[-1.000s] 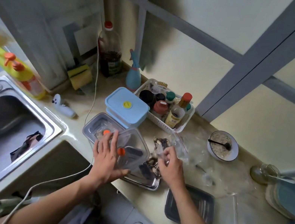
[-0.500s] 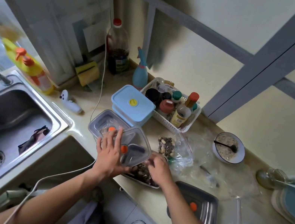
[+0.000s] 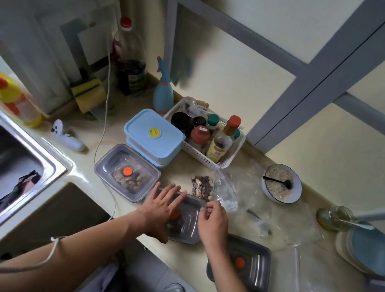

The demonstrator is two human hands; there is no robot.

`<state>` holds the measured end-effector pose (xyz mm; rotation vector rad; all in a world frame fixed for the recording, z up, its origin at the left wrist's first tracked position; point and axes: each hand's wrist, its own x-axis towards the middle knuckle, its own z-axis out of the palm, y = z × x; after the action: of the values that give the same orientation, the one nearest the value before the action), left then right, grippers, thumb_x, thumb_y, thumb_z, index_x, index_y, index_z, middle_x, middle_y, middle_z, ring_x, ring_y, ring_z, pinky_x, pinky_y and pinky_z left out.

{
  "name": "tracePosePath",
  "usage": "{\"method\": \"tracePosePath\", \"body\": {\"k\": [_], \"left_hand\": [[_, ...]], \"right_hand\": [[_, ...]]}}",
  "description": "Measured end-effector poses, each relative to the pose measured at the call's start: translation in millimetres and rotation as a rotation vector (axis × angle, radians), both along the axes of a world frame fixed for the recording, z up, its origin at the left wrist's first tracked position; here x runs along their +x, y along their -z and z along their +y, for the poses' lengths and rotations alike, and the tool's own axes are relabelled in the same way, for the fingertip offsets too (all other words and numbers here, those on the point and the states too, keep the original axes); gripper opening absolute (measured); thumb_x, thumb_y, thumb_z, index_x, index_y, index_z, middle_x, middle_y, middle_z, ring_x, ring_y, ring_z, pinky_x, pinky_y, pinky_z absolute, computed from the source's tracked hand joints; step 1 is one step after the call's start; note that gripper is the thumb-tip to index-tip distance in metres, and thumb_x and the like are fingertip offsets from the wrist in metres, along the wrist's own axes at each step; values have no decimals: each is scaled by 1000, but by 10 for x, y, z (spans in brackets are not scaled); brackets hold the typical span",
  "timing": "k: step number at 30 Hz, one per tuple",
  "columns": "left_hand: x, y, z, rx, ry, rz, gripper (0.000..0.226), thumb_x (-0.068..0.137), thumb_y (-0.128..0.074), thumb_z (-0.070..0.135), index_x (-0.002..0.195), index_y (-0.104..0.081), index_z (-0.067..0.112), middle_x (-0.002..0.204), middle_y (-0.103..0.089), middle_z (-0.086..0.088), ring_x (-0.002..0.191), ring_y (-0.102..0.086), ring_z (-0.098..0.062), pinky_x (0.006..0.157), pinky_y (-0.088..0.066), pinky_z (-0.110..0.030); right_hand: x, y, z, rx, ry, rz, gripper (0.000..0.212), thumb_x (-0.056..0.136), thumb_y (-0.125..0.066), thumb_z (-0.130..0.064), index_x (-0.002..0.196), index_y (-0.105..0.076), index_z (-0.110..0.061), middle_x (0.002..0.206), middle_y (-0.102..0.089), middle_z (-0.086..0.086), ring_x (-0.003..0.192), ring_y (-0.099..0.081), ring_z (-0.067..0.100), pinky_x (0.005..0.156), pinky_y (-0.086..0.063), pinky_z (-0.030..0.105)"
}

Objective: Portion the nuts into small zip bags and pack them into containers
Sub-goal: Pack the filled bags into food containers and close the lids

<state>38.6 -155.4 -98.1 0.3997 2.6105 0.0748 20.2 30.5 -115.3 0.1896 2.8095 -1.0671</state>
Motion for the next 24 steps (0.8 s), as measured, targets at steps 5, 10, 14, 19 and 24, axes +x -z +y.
{"method": "tracePosePath", "body": {"k": [5,10,14,19,24], "left_hand": [[-31,107,44,-37,-6,-48,144,63,-75,68,156,22,17,166,9,-11,154,12,-28,122,10,-56],[-84,127,35,-11,21,-68,146,62,-76,70,156,23,17,166,11,-11,153,14,-29,121,14,-56],[-57,227,10,9,30,-73,147,64,-70,78,153,30,18,163,29,-10,149,30,-28,118,20,-56],[-64,338,-60,46,63,-73,145,61,-57,90,153,29,18,159,37,-10,144,39,-29,115,24,-57],[-53,385,-115,108,58,-72,144,58,-51,95,158,16,17,163,25,-12,148,33,-28,115,20,-60]], "right_hand": [[58,13,-22,109,-34,-116,16,92,-63,-8,105,-55,-12,103,-60,7,91,-57,23,71,-40,28],[60,63,-119,177,-8,-156,22,97,-57,-17,117,-53,-10,111,-62,10,102,-63,29,77,-48,32],[91,99,-289,265,-32,-163,55,104,-45,-36,152,-35,-10,138,-53,16,124,-55,32,97,-48,38],[193,176,-485,376,-42,-196,75,103,-37,-54,163,-13,-16,151,-37,19,126,-48,35,105,-43,42],[208,219,-571,421,-15,-189,73,95,-41,-55,152,-40,-9,129,-56,22,94,-62,34,76,-57,45]]}}
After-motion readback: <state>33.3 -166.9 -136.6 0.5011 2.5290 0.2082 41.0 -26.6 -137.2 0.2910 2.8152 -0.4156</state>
